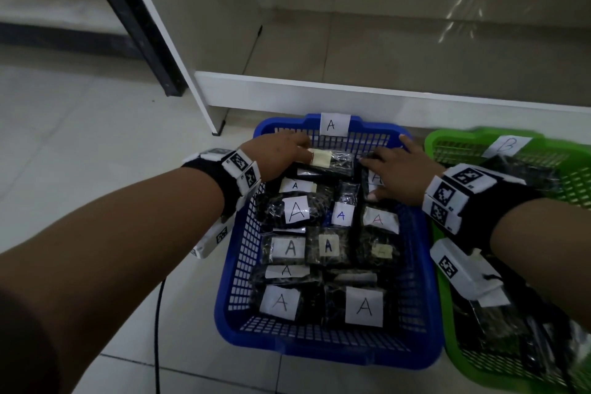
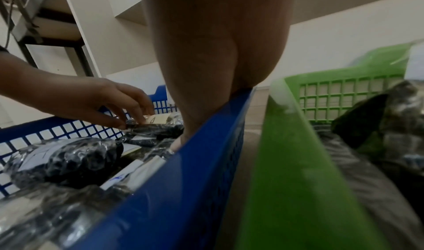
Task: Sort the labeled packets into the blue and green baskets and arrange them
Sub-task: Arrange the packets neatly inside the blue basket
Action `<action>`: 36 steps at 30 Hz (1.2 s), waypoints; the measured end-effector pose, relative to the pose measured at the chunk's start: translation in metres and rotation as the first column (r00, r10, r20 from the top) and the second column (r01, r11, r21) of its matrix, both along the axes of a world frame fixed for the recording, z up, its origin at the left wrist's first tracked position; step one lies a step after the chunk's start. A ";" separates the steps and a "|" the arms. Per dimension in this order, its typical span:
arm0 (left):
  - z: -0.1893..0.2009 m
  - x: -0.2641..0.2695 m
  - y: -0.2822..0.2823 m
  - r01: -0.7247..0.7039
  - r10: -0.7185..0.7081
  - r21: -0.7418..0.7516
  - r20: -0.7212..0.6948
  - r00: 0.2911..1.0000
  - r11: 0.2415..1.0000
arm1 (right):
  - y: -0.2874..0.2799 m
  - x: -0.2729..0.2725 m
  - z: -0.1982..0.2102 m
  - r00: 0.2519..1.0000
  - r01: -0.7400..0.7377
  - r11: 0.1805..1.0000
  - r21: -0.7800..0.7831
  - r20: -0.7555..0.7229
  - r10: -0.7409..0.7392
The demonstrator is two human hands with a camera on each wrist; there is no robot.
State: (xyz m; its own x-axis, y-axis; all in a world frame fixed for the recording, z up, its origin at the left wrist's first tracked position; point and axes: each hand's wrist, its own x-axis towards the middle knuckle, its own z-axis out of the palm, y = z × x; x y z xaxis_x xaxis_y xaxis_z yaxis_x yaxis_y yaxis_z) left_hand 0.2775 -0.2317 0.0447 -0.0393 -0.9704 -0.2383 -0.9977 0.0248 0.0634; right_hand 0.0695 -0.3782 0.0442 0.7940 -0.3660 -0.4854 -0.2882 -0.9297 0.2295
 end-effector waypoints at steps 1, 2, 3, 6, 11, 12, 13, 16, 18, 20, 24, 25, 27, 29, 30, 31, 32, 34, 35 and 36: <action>-0.002 0.000 0.002 -0.023 0.023 -0.008 -0.021 1.000 1.000 | 0.000 0.000 0.000 1.000 0.004 1.000 0.004 0.004 -0.004; -0.003 0.000 0.004 -0.041 0.040 -0.016 -0.042 0.998 0.999 | 0.000 0.000 0.000 1.000 0.006 1.000 0.004 0.007 -0.006; -0.004 0.000 0.006 -0.053 0.051 -0.022 -0.060 0.997 0.998 | 0.000 -0.001 0.000 1.000 0.005 1.000 0.005 0.007 -0.005; 0.000 0.004 0.011 -0.058 0.051 -0.050 -0.134 0.990 0.997 | 0.000 -0.001 0.000 1.000 0.000 1.000 0.005 0.019 0.000; 0.004 0.001 0.024 0.028 -0.022 0.021 -0.232 0.972 0.999 | -0.001 -0.002 -0.001 1.000 0.004 1.000 0.014 0.031 -0.005; 0.003 -0.001 0.025 0.044 -0.033 0.051 -0.211 0.977 0.998 | -0.001 -0.002 -0.002 1.000 0.006 1.000 0.016 0.029 -0.006; 0.001 -0.003 0.026 0.056 -0.041 0.075 -0.184 0.982 0.996 | -0.001 -0.002 -0.002 1.000 0.007 1.000 0.017 0.029 -0.008; 0.002 -0.005 0.023 0.064 -0.048 0.136 -0.121 0.991 0.989 | -0.002 -0.001 -0.002 0.999 0.011 1.000 0.016 0.041 -0.012; 0.005 -0.005 0.020 0.053 -0.032 0.160 -0.127 0.991 0.986 | -0.001 -0.002 -0.003 0.999 0.009 1.000 0.012 0.040 -0.009; 0.008 -0.003 0.017 0.016 0.013 0.179 -0.158 0.987 0.984 | -0.001 -0.002 -0.003 0.999 0.006 1.000 0.005 0.041 -0.006; 0.013 -0.005 0.014 -0.062 0.103 0.198 -0.206 0.973 0.978 | -0.002 -0.002 -0.003 0.998 0.018 0.999 0.037 0.061 -0.020; 0.013 -0.006 0.014 -0.068 0.109 0.196 -0.209 0.972 0.978 | -0.003 -0.002 -0.004 0.997 0.024 0.998 0.053 0.075 -0.028; 0.011 -0.006 0.015 -0.058 0.092 0.185 -0.182 0.979 0.981 | -0.005 -0.002 -0.006 0.992 0.048 0.995 0.085 0.109 -0.057; 0.008 -0.006 0.016 -0.060 0.091 0.187 -0.161 0.983 0.981 | -0.007 -0.002 -0.008 0.990 0.053 0.995 0.089 0.124 -0.064; 0.007 -0.007 0.016 -0.068 0.099 0.189 -0.162 0.982 0.980 | -0.007 -0.002 -0.009 0.991 0.051 0.995 0.081 0.120 -0.060; 0.005 -0.007 0.016 -0.078 0.111 0.192 -0.166 0.980 0.978 | -0.007 -0.002 -0.009 0.992 0.049 0.996 0.076 0.113 -0.057; 0.005 -0.007 0.015 -0.086 0.121 0.196 -0.173 0.977 0.977 | -0.007 -0.001 -0.009 0.993 0.048 0.996 0.071 0.108 -0.056; 0.005 -0.007 0.013 -0.100 0.136 0.184 -0.196 0.971 0.978 | -0.007 -0.001 -0.008 0.993 0.046 0.997 0.062 0.104 -0.052; 0.006 -0.007 0.012 -0.110 0.143 0.159 -0.217 0.966 0.981 | -0.006 -0.001 -0.008 0.993 0.045 0.997 0.059 0.105 -0.051; 0.006 -0.008 0.010 -0.124 0.152 0.126 -0.245 0.957 0.984 | -0.006 -0.001 -0.007 0.993 0.045 0.997 0.058 0.103 -0.051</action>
State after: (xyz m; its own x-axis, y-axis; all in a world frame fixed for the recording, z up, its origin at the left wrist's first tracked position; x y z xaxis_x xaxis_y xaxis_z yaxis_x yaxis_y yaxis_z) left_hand 0.2699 -0.2217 0.0506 0.0205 -0.9394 -0.3422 -0.9418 -0.1330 0.3088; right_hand 0.0687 -0.3843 0.0368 0.8235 -0.3794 -0.4218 -0.3523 -0.9248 0.1440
